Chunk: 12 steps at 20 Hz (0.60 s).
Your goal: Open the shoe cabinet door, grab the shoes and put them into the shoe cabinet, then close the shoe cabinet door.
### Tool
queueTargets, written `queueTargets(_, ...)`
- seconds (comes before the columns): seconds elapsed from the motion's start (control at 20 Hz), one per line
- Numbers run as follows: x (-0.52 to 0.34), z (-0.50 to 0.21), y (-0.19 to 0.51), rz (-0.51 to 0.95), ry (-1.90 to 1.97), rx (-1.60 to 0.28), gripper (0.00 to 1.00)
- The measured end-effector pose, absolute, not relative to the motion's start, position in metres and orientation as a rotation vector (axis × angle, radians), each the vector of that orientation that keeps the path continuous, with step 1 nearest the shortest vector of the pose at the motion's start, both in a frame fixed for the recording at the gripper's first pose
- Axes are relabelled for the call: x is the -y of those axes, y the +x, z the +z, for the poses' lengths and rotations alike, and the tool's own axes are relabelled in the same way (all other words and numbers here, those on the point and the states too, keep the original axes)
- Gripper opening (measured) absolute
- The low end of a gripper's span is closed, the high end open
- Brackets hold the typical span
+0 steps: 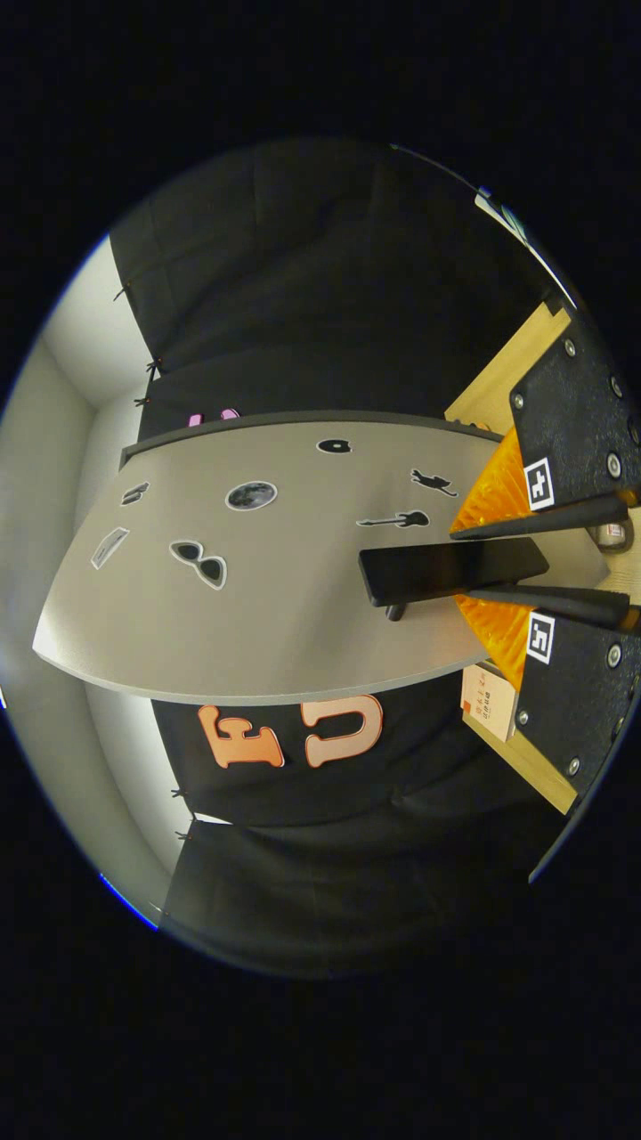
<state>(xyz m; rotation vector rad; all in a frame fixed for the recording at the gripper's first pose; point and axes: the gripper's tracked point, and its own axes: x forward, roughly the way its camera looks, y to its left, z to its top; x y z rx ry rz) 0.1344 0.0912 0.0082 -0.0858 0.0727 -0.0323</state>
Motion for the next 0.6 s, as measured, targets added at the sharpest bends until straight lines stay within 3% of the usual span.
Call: queueTargets(0.6,0.002,0.021,0.102,-0.162,-0.084,-0.045,0.27)
